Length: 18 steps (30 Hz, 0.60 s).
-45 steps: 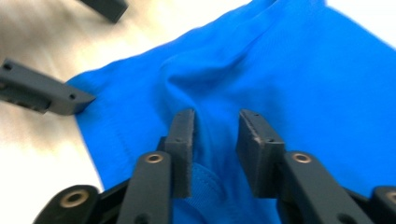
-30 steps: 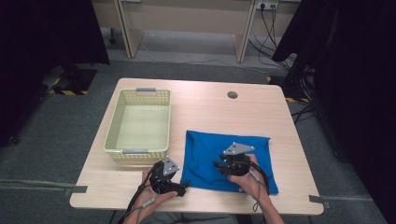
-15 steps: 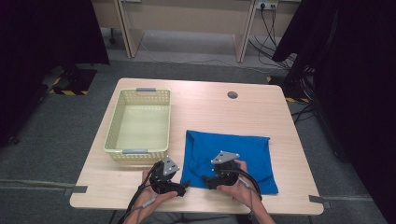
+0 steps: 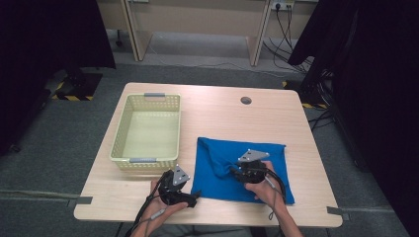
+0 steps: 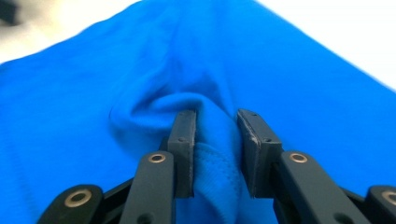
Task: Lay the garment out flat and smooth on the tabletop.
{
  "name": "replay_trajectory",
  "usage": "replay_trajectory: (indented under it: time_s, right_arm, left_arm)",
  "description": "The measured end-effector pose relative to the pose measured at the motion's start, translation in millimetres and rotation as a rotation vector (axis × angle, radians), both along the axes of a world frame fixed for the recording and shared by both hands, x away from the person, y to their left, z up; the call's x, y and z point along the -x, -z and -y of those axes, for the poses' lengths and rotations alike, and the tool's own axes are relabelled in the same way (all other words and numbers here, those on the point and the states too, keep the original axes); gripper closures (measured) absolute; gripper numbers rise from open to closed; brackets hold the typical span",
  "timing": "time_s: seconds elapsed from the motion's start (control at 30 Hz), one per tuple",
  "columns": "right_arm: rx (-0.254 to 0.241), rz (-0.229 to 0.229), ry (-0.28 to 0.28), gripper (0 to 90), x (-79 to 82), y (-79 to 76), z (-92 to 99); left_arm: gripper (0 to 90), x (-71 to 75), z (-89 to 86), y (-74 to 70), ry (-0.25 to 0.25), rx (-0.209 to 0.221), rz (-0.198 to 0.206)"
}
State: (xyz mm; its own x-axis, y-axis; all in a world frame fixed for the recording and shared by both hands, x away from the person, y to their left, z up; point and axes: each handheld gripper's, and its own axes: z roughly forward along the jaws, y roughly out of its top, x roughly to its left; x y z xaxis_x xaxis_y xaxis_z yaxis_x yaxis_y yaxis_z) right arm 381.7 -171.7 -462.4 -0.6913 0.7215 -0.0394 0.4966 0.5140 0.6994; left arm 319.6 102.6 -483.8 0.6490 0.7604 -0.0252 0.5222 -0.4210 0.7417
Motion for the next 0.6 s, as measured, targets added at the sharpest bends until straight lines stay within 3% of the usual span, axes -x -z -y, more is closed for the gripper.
replay_trajectory:
  time_s: [0.13, 0.27, 0.37, 0.47, 0.6]
  right_arm:
    - [0.025, 0.034, 0.055, 66.7, -9.6, -1.1, 10.0]
    - [0.007, 0.031, 0.097, 59.4, -13.7, -1.5, 19.2]
    - [-0.020, 0.020, 0.129, 48.5, -12.7, -5.5, 25.3]
    - [-0.056, -0.009, 0.135, 37.1, -8.6, -11.4, 30.6]
    - [-0.054, -0.051, 0.100, 28.1, 0.3, -10.0, 30.5]
  left_arm:
    - [10.6, -0.1, 0.0, -0.1, 0.000, -0.001, 0.000]
    - [10.6, -0.1, 0.0, 0.0, 0.000, -0.001, 0.000]
    - [10.6, -0.1, 0.0, 0.0, 0.000, -0.001, 0.000]
    - [10.7, -0.1, 0.0, 0.0, 0.000, -0.001, 0.000]
    - [10.6, -0.1, 0.0, 0.0, 0.000, -0.001, 0.000]
